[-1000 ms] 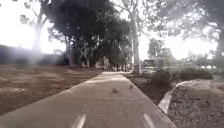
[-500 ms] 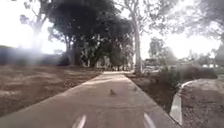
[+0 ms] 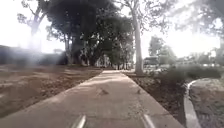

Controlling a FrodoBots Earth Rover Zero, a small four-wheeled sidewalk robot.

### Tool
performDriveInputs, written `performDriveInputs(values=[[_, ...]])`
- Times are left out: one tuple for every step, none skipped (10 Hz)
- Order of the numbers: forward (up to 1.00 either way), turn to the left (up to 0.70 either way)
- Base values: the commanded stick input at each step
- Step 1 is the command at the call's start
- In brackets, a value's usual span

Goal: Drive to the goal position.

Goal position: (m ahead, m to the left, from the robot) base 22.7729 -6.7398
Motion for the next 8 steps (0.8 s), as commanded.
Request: performDriveInputs(values=[[0.7, 0.0], [0.7, 0.0], [0.7, 0.0], [0.7, 0.0], [0.7, 0.0], [0.7, 0.0], [0.7, 0.0], [0.7, 0.0]])
